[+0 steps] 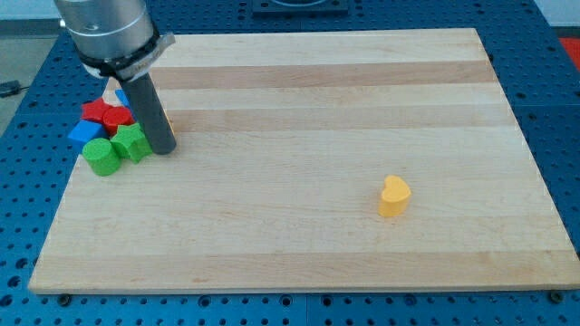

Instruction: Push yellow heart into red circle

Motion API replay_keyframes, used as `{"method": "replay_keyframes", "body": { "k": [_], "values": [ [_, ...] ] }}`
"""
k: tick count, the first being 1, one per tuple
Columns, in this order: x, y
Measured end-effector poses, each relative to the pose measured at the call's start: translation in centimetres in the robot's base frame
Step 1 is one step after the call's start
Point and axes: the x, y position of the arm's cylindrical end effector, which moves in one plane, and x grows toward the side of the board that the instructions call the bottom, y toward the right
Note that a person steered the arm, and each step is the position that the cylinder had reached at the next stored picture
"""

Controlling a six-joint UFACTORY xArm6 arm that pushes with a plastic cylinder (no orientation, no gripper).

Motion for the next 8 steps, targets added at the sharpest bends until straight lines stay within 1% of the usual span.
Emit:
{"method": "replay_keyframes", "body": {
  "k": [1, 2, 3, 4, 5, 6, 7, 8],
  "values": [
    [-3.0, -0.1],
    [-2.9, 0.7],
    [3.2, 6.1],
    [11.2, 13.5],
    [15.5, 22.3],
    [14.0, 29.1],
    [10.2, 31.5],
    [7.7, 33.2]
  ]
}}
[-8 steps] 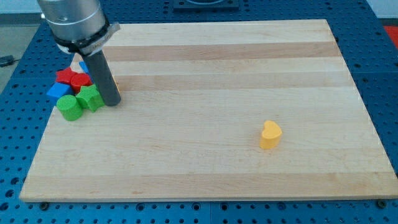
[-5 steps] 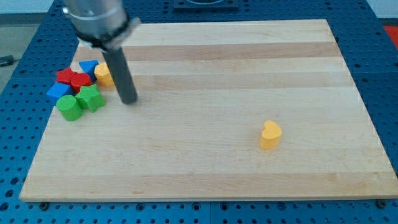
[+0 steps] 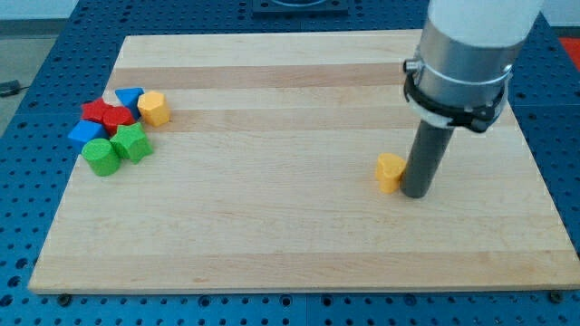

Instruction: Push yellow heart into red circle

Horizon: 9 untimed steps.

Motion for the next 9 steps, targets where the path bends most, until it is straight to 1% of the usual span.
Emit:
{"method": "replay_keyframes", "body": {
  "k": [1, 2, 3, 4, 5, 8, 9],
  "values": [
    [-1.2, 1.1],
    [-1.5, -2.5],
    [0.3, -4.9],
    [0.8, -7.2],
    [-1.1, -8.2],
    [-8.9, -8.2],
    [-9.6, -10.7]
  ]
}}
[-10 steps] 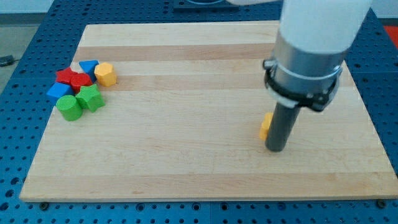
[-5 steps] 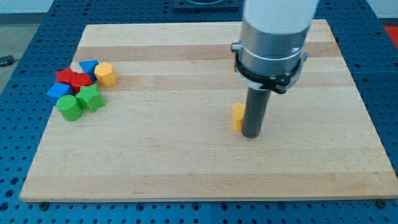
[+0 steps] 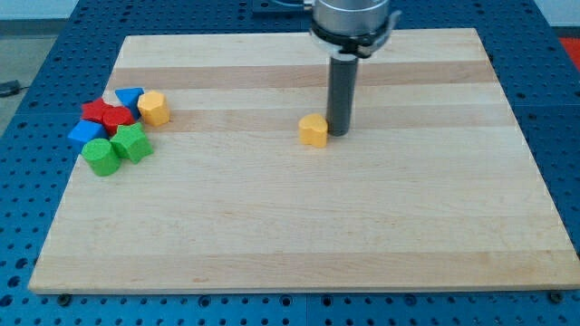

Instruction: Push yellow heart into red circle

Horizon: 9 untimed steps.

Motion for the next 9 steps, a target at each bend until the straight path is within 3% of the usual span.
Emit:
{"method": "replay_keyframes", "body": {
  "k": [1, 3, 5, 7, 9],
  "values": [
    [0.7, -3.6],
    [3.8, -5.5],
    [4.0, -9.4],
    [4.0, -19.1],
    [2.5, -20.4]
  ]
}}
